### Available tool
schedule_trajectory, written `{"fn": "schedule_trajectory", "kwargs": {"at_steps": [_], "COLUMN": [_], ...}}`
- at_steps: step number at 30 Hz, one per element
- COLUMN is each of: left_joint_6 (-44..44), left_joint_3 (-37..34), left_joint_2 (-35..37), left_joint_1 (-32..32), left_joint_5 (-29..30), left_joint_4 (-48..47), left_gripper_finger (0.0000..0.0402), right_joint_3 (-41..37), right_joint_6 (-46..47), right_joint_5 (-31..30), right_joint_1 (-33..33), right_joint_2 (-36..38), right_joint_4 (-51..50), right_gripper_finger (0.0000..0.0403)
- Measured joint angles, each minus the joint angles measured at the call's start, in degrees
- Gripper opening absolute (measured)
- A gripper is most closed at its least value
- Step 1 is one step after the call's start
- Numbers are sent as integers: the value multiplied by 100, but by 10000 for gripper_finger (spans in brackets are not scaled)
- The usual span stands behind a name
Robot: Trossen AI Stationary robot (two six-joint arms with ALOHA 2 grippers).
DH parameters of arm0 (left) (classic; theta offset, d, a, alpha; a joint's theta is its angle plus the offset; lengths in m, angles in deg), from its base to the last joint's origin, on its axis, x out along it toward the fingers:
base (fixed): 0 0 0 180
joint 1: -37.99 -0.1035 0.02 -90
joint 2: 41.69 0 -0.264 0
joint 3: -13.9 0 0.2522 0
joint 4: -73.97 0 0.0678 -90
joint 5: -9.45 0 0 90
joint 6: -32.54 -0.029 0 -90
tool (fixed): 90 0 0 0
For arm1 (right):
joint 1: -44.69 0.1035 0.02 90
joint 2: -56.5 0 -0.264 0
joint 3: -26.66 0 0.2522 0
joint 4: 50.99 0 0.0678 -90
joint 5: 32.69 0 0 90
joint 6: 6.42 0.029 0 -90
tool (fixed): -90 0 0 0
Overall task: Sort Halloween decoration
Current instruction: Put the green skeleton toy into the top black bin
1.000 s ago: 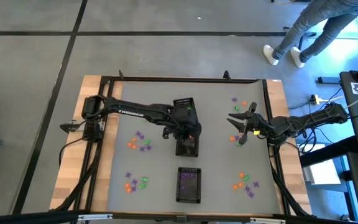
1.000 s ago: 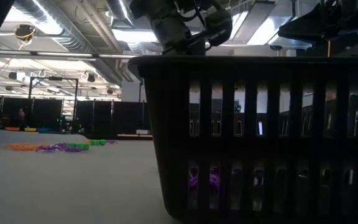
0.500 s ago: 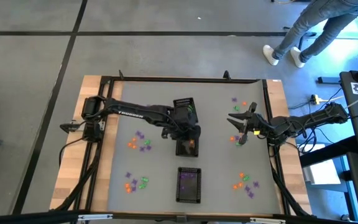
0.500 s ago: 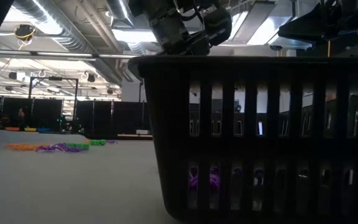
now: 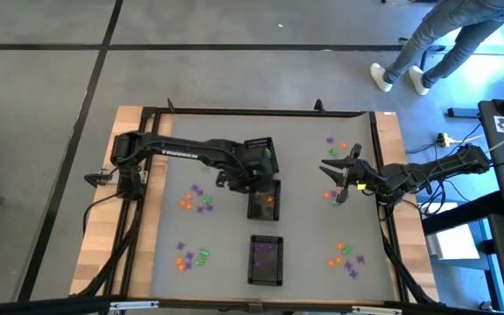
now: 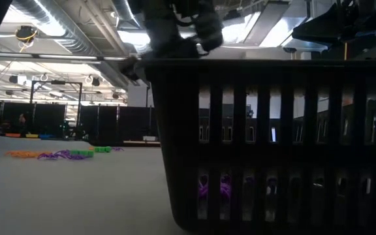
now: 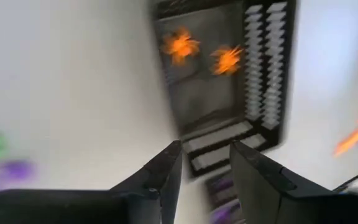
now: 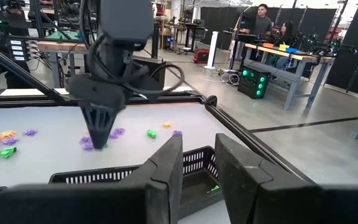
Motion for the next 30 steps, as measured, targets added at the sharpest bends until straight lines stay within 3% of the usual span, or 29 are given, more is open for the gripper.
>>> {"fn": "schedule_trajectory", "kwargs": {"at_steps": [4, 12, 24, 30], "left_joint_6": [-961, -1270, -1388, -1379], "left_joint_3": [0, 0, -15, -408], "left_joint_2": [206, 661, 1573, 2211], "left_joint_1": [-186, -417, -415, -264], "left_joint_5": [-10, 191, 624, 822], "left_joint_4": [-1155, -2736, -3150, -3010], "left_gripper_finger": [124, 124, 124, 124], "right_joint_3": [0, 0, 0, 0], "right_joint_6": [0, 0, -11, -2], "right_joint_5": [0, 1, 43, 111], "right_joint_1": [0, -1, 0, -2], "right_joint_2": [0, -2, 2, 0], "right_joint_4": [7, -2, 80, 53], "right_gripper_finger": [92, 92, 92, 92]}}
